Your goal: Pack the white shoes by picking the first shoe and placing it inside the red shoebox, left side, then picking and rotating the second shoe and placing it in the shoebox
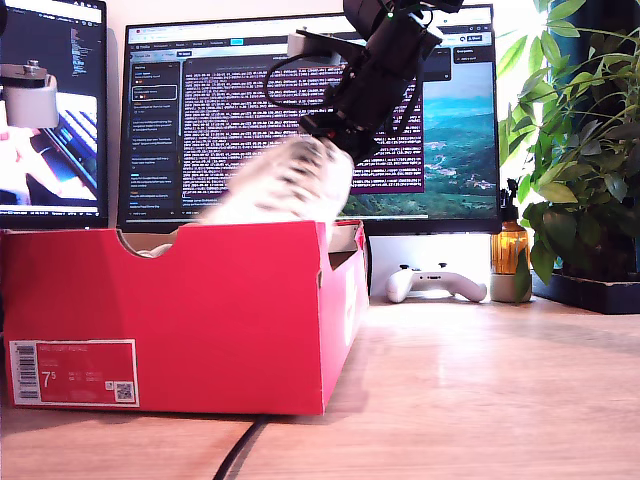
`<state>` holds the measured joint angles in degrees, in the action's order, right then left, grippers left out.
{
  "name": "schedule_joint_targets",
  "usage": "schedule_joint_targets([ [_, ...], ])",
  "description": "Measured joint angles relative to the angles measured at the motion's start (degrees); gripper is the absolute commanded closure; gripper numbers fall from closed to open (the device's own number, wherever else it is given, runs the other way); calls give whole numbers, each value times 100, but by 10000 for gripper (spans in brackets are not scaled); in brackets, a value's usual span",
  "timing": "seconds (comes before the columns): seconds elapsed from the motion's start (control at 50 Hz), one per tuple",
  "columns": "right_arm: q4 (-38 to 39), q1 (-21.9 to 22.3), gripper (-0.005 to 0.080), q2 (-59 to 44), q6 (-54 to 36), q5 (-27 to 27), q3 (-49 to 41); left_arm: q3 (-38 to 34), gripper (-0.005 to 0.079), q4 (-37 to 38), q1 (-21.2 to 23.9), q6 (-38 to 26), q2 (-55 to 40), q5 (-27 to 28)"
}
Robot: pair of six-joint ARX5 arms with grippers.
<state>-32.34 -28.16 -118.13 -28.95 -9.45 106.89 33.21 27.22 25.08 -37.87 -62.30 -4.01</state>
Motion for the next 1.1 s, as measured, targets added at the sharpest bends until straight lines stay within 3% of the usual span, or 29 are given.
schedule_joint_targets([
  [0.22, -393, 7, 762, -17, -157, 105, 0, 0, 759, -2, 0, 0, 0, 7],
  [0.62, -306, -20, 762, -533, -256, 328, 2, 0, 759, -4, 0, 0, 0, -2],
  [0.98, -11, -308, 761, -555, -358, 706, 2, 0, 759, -7, 0, 0, 0, 20],
  [1.1, -254, -334, 678, -555, -387, 892, 2, 0, 759, -7, 0, 0, 0, 22],
])
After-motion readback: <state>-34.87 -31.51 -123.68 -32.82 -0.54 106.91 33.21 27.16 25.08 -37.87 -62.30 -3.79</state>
